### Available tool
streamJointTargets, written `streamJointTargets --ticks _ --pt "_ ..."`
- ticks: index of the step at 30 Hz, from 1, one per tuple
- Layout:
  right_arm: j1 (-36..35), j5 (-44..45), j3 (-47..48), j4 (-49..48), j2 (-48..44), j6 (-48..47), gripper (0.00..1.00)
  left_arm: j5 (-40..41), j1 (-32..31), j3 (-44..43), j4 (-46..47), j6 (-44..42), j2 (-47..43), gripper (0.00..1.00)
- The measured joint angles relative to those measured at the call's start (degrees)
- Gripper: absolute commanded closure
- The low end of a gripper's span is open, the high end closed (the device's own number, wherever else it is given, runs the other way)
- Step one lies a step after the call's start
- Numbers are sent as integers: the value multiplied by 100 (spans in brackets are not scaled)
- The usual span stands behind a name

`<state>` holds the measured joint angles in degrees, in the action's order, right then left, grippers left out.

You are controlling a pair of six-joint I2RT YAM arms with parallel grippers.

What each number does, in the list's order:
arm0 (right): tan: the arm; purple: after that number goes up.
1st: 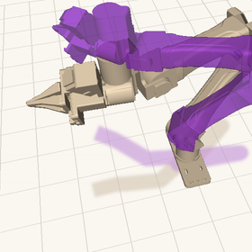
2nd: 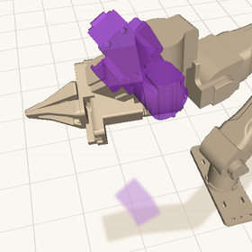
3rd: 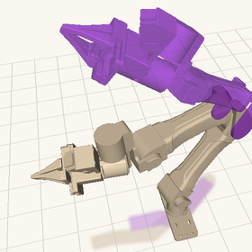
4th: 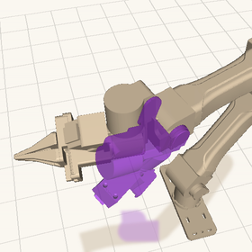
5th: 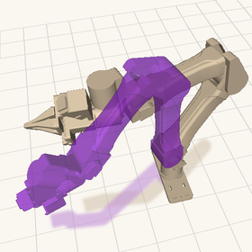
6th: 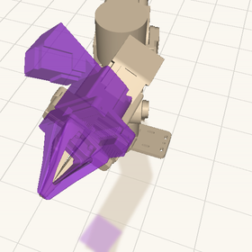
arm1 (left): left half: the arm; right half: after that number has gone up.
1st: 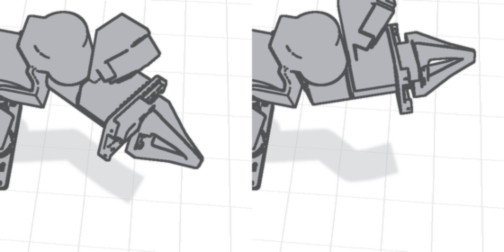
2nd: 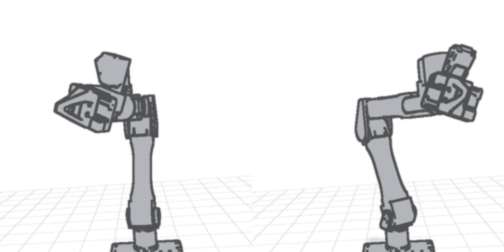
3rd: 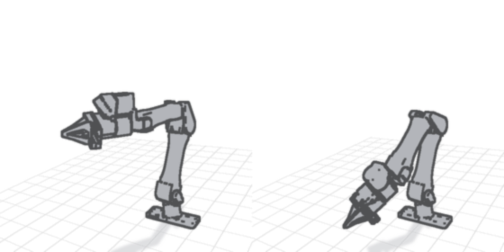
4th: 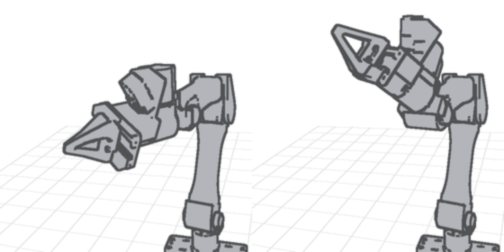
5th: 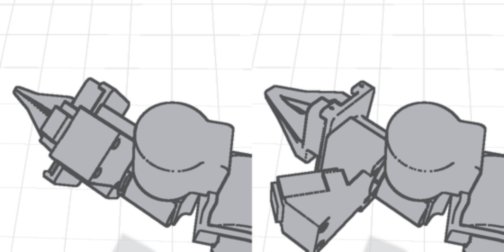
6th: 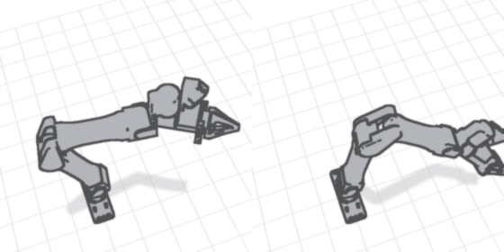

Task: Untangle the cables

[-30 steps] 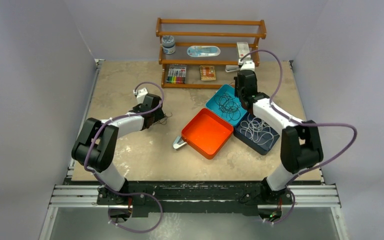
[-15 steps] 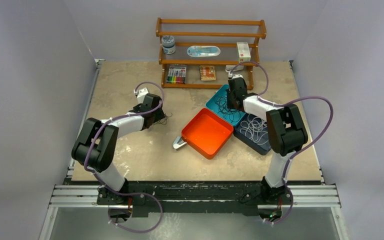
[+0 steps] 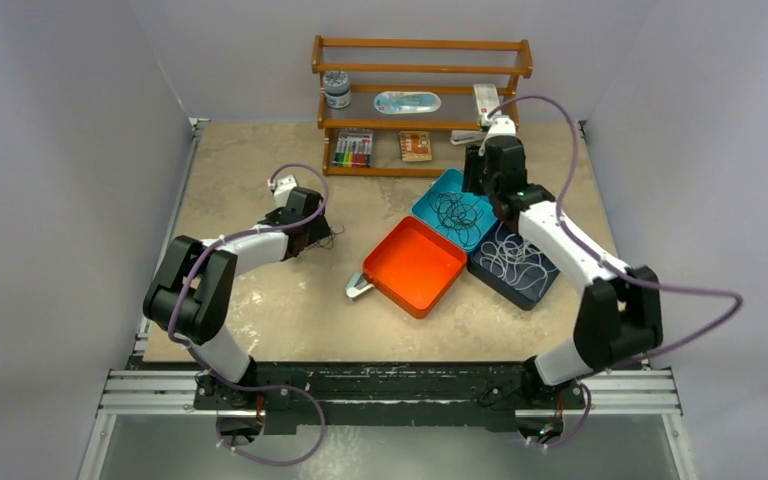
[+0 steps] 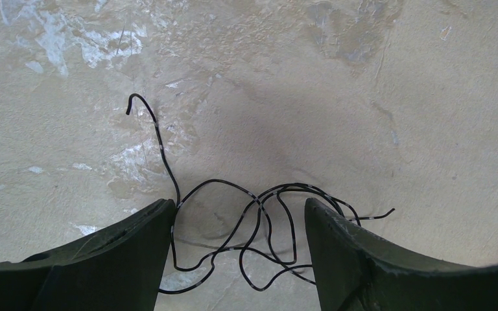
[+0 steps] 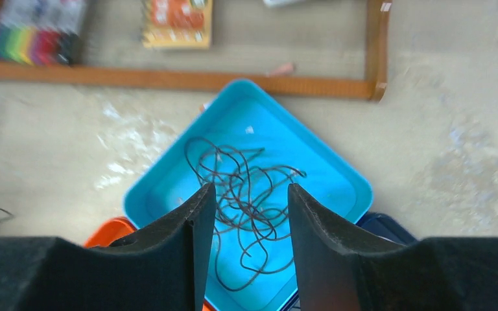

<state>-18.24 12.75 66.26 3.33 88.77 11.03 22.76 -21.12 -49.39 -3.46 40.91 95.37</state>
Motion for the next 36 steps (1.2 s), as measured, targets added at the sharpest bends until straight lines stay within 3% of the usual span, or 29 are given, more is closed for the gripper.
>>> streamJointTargets --ticks 3,6,11,14,19,28,36 --pt "0 -20 -68 -197 -625 -17 51 -2 0 0 0 0 9 39" --pt "0 -46 -275 -426 -1014 -24 51 -11 0 -2 0 2 57 58" --pt "0 -76 -555 -494 -1093 -24 51 -50 0 -2 -2 13 94 88" --pt "0 -155 -675 -501 -1095 -44 50 -50 0 -2 -13 9 94 100" --pt "2 -754 -903 -780 -1237 -170 46 -37 0 0 -125 7 -66 100" --pt "-111 -2983 -1137 -2210 -1207 179 39 -282 0 59 -57 -61 -1318 100" --pt "-1379 -3689 -1097 -3101 -70 168 32 -1126 0 365 39 -83 -1847 100"
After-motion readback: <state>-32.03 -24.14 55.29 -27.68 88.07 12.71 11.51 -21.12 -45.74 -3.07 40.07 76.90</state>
